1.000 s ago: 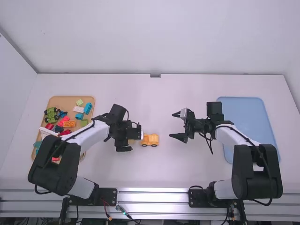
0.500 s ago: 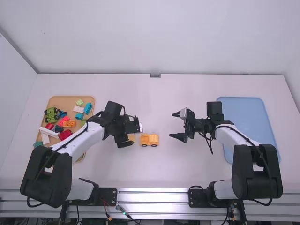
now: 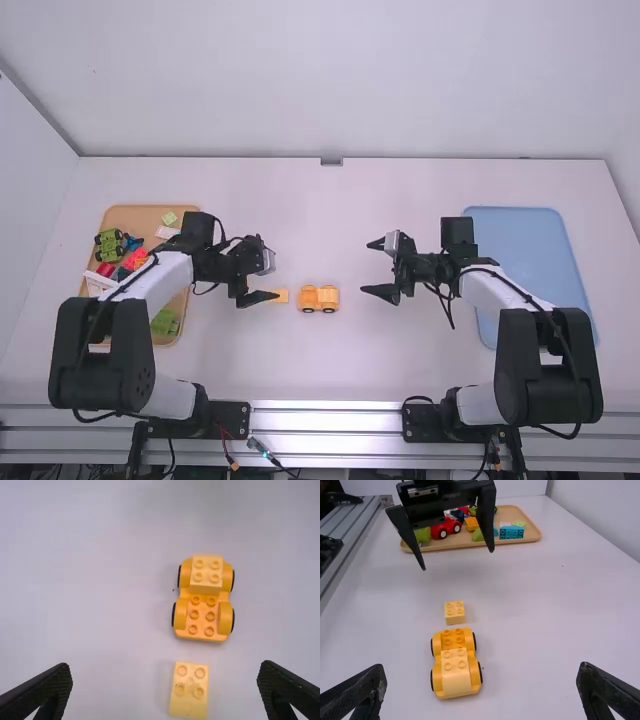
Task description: Assemble lego blocks to make yellow taxi
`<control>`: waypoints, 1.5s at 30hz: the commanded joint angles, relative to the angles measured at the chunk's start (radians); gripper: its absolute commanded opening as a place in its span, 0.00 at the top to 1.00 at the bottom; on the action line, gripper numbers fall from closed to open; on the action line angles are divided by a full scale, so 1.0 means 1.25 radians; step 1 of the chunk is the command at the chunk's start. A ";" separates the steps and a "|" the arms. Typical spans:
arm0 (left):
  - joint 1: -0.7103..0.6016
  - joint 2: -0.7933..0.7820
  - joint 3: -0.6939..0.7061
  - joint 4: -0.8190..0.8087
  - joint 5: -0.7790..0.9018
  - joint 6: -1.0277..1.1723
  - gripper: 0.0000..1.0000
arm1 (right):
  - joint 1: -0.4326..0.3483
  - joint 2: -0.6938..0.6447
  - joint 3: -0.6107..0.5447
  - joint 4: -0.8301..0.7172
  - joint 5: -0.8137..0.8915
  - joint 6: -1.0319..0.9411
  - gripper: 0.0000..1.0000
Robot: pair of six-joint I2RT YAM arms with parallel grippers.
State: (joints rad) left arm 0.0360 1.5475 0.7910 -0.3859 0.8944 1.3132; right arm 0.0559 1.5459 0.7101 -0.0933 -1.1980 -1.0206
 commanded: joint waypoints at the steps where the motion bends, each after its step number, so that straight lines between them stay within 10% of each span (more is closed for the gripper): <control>1: 0.003 0.017 -0.019 0.013 0.092 0.024 0.01 | -0.002 -0.022 -0.003 -0.002 -0.011 0.002 0.01; 19: 0.003 0.019 -0.072 0.120 0.055 -0.012 0.01 | 0.018 -0.022 -0.003 0.002 -0.027 0.001 0.01; 33: 0.003 0.072 -0.205 0.457 0.031 -0.221 0.01 | 0.125 -0.022 -0.003 0.005 0.046 -0.049 0.01; 45: 0.003 0.228 -0.056 0.213 0.029 0.048 0.01 | 0.154 -0.022 -0.081 0.120 0.079 -0.042 0.01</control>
State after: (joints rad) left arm 0.0357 1.8130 0.6964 -0.0990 0.9119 1.2358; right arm 0.2485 1.5414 0.6411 0.0429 -1.0927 -1.0767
